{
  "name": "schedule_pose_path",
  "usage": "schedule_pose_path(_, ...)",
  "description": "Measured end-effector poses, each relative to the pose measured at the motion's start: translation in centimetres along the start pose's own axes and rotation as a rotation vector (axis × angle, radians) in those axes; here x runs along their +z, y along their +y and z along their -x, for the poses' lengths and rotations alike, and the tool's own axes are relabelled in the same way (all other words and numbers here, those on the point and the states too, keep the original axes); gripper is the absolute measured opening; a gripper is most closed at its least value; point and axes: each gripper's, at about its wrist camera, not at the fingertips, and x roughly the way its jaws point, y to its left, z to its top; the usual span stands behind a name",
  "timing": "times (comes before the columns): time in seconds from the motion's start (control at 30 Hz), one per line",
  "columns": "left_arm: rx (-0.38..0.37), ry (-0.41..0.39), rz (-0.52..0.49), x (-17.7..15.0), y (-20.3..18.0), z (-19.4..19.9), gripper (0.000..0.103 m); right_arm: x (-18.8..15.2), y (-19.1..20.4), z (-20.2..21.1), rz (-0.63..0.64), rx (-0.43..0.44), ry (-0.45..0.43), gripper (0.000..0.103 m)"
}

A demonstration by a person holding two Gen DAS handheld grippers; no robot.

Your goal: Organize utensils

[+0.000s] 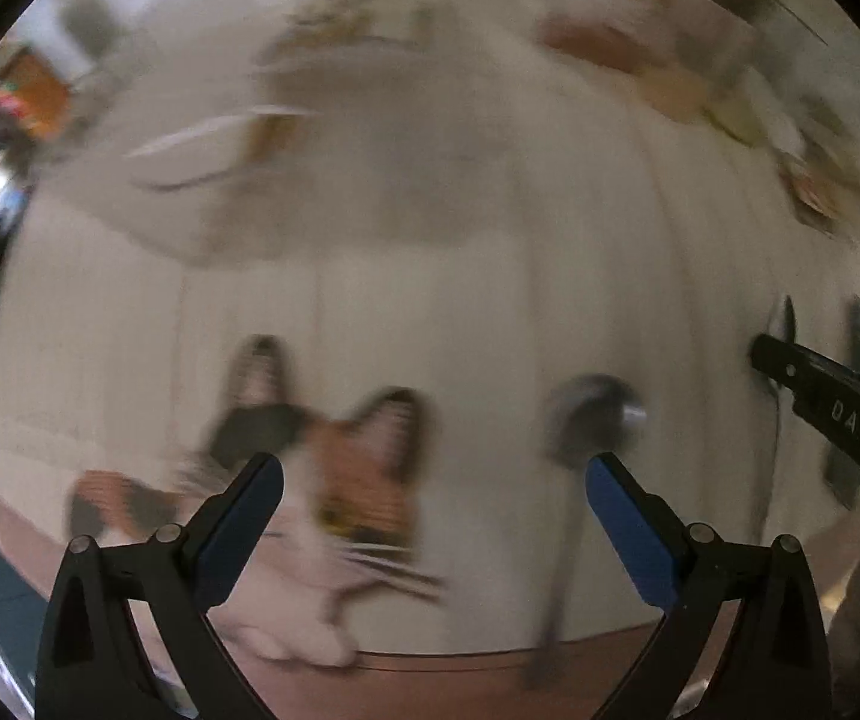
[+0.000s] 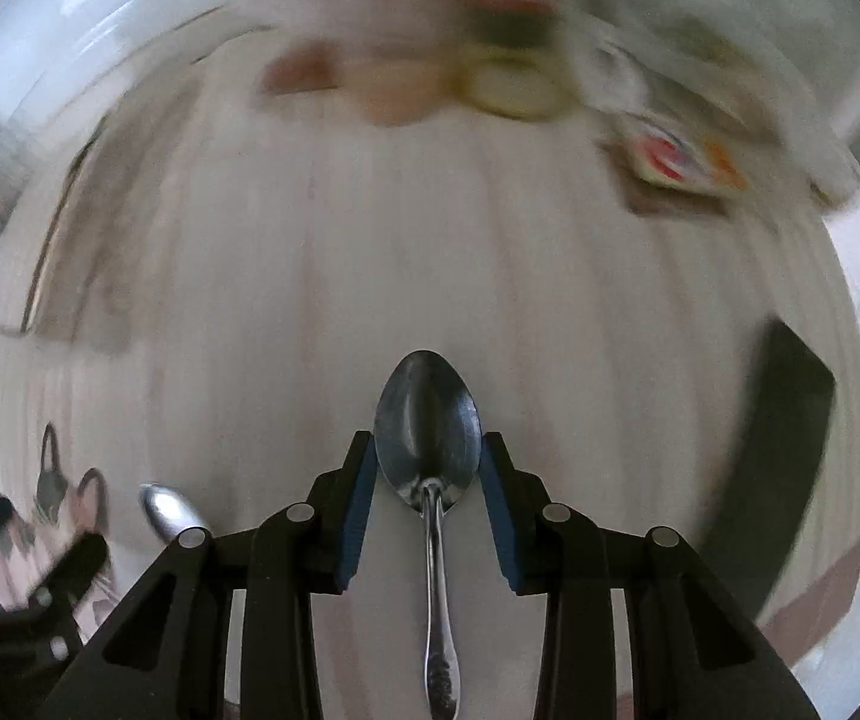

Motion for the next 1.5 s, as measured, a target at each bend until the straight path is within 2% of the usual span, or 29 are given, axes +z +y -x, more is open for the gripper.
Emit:
schedule_pose_path(0.1, -0.021, 0.024, -0.071, 0.1, -2.6, -1.2, 0.102, -0.8, -2.5, 0.3, -0.055, -0.004, 0.004, 0.036)
schedule_pose_path(0.2, -0.015, 0.044, -0.103, 0.0, -4.1, -2.4, 0.087, -1.5, -4.1, 0.3, -0.088, -0.003, 0.011, 0.036)
schedule_pose_path(0.3, -0.012, 0.028, -0.105, 0.2, -4.3, -2.4, 0.083, -1.8, -5.1, 0.2, -0.114, 0.003, 0.013, 0.037)
schedule_pose_path(0.33, -0.018, 0.024, -0.109, 0.2, -4.4, -2.3, 0.075, -2.0, -5.3, 0.2, -0.121, 0.004, 0.012, 0.037)
schedule_pose_path(0.43, -0.028, 0.01, -0.12, 0.0, -5.1, -1.7, 0.062, -1.9, -5.4, 0.1, -0.133, 0.007, 0.007, 0.037)
schedule_pose_path(0.5, -0.028, -0.003, -0.129, 0.1, -5.6, -1.3, 0.038, -2.0, -5.3, 0.2, -0.137, 0.009, 0.007, 0.037)
schedule_pose_path(0.93, -0.04, -0.015, -0.151, 0.6, -5.4, 0.1, 0.038, -1.6, -4.9, 1.3, -0.139, 0.041, -0.006, 0.037)
schedule_pose_path(1.23, -0.068, -0.085, -0.162, 0.8, -4.9, 5.2, 0.037, -0.8, -3.9, 5.5, -0.138, 0.102, -0.089, 0.037)
schedule_pose_path(1.5, -0.095, -0.188, -0.163, 2.3, -3.4, 11.1, 0.037, 0.6, -2.6, 10.8, -0.133, 0.157, -0.192, 0.037)
